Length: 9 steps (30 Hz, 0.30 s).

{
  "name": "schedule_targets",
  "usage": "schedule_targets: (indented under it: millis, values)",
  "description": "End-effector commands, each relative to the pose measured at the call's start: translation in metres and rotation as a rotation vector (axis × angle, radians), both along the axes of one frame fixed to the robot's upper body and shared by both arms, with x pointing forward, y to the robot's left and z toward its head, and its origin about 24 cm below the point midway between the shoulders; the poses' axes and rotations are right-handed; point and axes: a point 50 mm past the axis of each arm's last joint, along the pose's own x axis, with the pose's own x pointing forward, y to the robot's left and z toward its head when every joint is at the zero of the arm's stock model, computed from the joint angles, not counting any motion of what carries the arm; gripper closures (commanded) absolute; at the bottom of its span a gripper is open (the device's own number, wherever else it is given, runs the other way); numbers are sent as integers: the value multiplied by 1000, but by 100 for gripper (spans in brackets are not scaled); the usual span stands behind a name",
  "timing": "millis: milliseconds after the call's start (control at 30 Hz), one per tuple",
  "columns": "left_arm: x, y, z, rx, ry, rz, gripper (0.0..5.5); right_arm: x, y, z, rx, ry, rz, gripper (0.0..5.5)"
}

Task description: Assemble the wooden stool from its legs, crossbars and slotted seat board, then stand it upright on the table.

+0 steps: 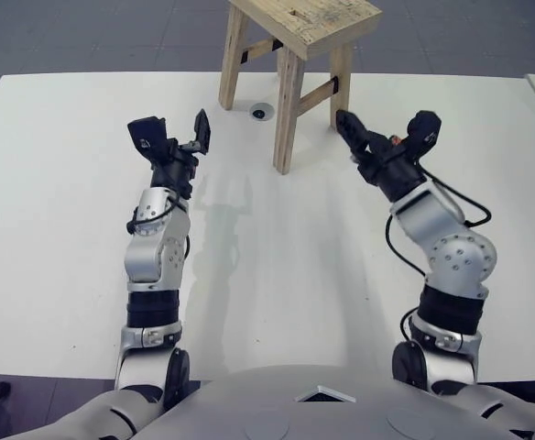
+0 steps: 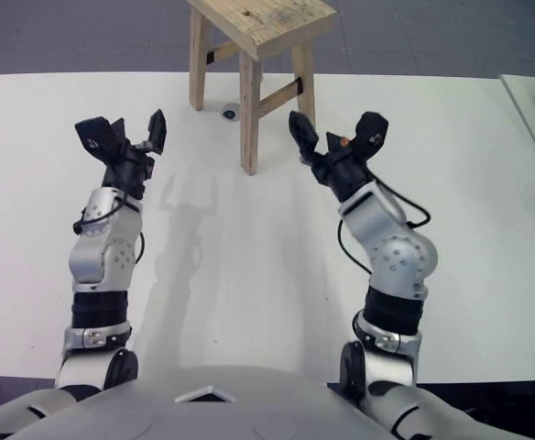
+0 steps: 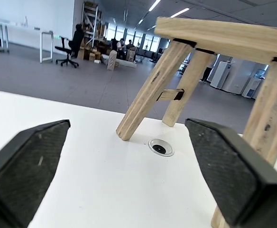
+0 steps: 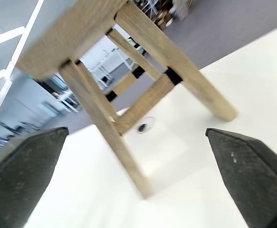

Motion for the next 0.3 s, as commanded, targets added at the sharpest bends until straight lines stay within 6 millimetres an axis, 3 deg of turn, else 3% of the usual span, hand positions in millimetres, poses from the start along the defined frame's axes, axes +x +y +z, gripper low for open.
schedule_targets:
  millis: [33,133,300]
  values:
    - [-14,-14,0,156,-92,-48,27,-11,3,-16,-280,-120,-48,10]
    - [-19,-17,-4,195,-102,-46,12,-15,0,-22,-378,-175,-97,10]
    - [-23,-19,-8,190,-90,-33,12,-21,-6,-28,-399,-202,-165,10]
